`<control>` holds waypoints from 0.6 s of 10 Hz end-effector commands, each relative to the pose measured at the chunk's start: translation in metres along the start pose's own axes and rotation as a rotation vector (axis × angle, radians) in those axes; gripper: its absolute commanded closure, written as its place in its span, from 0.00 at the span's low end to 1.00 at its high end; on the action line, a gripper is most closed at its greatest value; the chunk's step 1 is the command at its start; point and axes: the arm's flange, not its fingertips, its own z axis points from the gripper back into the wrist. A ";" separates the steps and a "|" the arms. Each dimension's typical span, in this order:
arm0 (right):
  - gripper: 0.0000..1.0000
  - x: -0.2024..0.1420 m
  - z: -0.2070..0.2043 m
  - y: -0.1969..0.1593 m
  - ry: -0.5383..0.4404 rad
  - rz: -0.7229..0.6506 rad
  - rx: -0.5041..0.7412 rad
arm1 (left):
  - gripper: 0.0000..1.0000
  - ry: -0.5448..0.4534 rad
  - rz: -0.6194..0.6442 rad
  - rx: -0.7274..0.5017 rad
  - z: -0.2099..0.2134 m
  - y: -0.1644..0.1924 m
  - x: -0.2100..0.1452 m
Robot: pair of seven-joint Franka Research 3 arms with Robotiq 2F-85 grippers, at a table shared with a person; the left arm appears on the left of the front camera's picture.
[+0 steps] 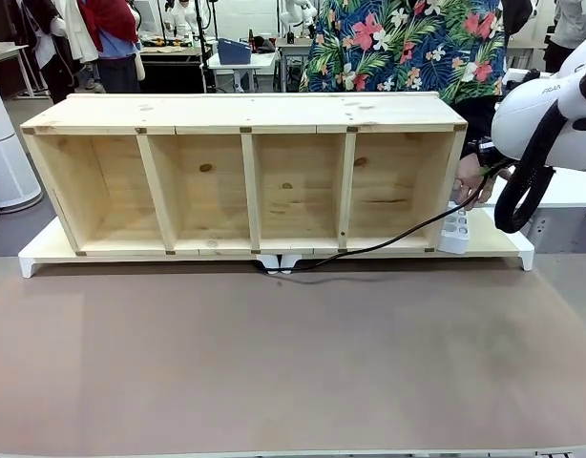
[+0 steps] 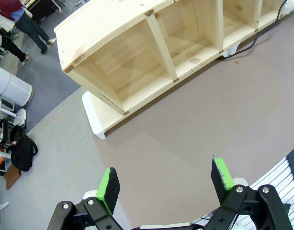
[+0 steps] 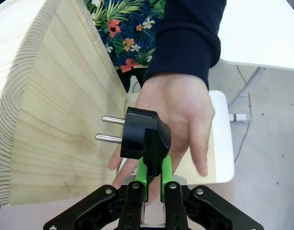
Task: Perform cable management.
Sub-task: Release the Power Cable when the human grasps it.
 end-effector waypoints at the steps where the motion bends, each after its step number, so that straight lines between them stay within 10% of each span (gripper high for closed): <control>1: 0.86 0.001 0.001 -0.001 0.000 -0.008 -0.013 | 0.00 -0.002 0.007 -0.002 0.000 0.000 -0.001; 3: 0.86 0.002 0.002 0.002 -0.019 0.002 -0.003 | 0.00 -0.002 0.007 -0.002 0.000 0.000 -0.001; 6: 0.57 0.004 0.003 0.001 -0.009 0.007 -0.013 | 0.00 -0.002 0.007 -0.002 0.000 0.000 -0.001</control>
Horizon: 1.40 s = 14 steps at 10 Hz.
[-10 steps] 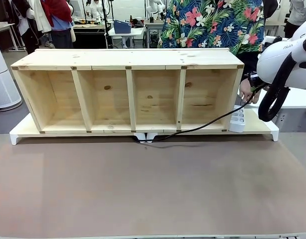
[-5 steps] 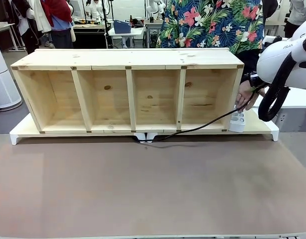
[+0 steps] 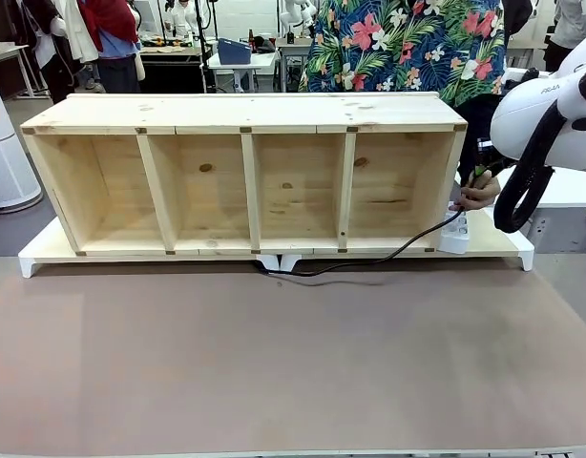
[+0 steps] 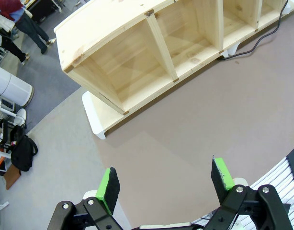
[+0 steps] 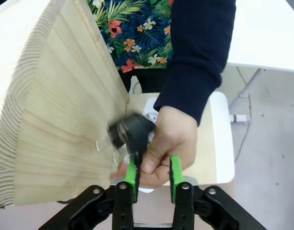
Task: Perform cable management.
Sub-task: Release the Power Cable when the human grasps it.
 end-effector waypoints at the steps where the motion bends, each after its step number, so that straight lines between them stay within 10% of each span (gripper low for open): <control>1: 0.46 0.004 0.003 -0.002 -0.008 0.004 -0.015 | 0.00 -0.002 0.007 -0.002 0.000 0.000 -0.001; 6: 0.00 0.002 0.005 -0.008 -0.024 0.009 -0.011 | 0.00 -0.002 0.007 -0.002 0.000 0.000 -0.001; 14: 0.00 0.003 0.004 -0.005 -0.019 -0.005 -0.006 | 0.00 -0.002 0.007 -0.002 0.000 0.000 -0.001</control>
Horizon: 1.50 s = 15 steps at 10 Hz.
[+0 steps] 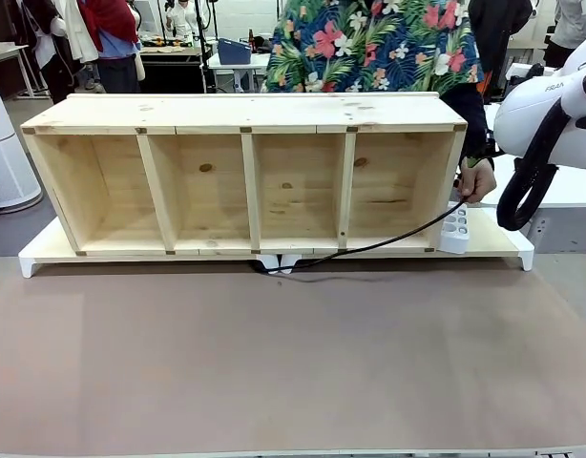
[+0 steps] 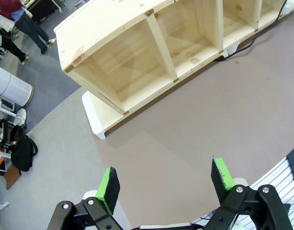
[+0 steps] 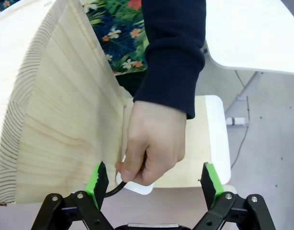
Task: Perform cable management.
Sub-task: Release the Power Cable when the human grasps it.
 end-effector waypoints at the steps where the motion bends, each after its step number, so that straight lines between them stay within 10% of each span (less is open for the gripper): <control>1: 0.00 0.000 0.000 -0.001 0.000 -0.001 -0.001 | 0.00 -0.002 0.007 -0.002 0.000 0.000 -0.001; 15: 0.00 0.000 0.000 -0.001 0.000 -0.001 -0.001 | 0.00 -0.002 0.007 -0.002 0.000 0.000 -0.001</control>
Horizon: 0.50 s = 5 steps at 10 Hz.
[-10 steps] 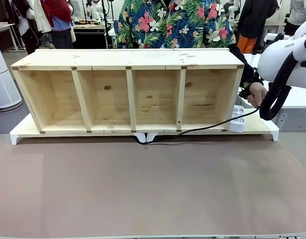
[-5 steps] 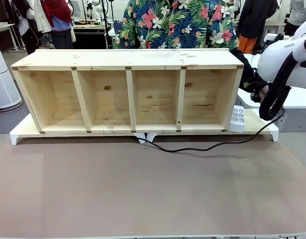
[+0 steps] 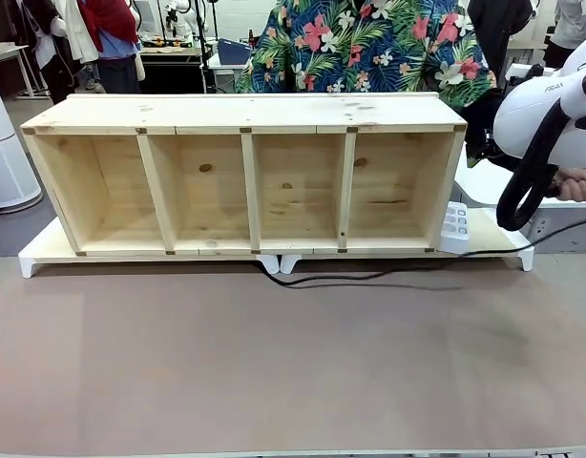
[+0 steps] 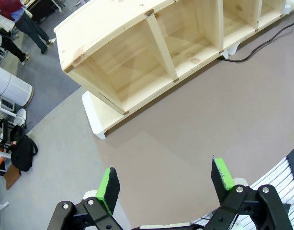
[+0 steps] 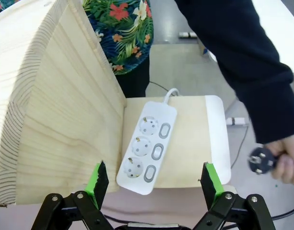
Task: Perform cable management.
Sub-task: Release the Power Cable when the human grasps it.
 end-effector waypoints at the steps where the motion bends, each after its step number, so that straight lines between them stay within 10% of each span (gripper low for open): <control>1: 0.00 0.000 0.000 -0.001 0.000 -0.001 -0.001 | 0.00 -0.002 0.007 -0.002 0.000 0.000 -0.001; 5: 0.00 0.000 0.000 -0.001 0.000 -0.001 -0.001 | 0.00 -0.002 0.007 -0.002 0.000 0.000 -0.001</control>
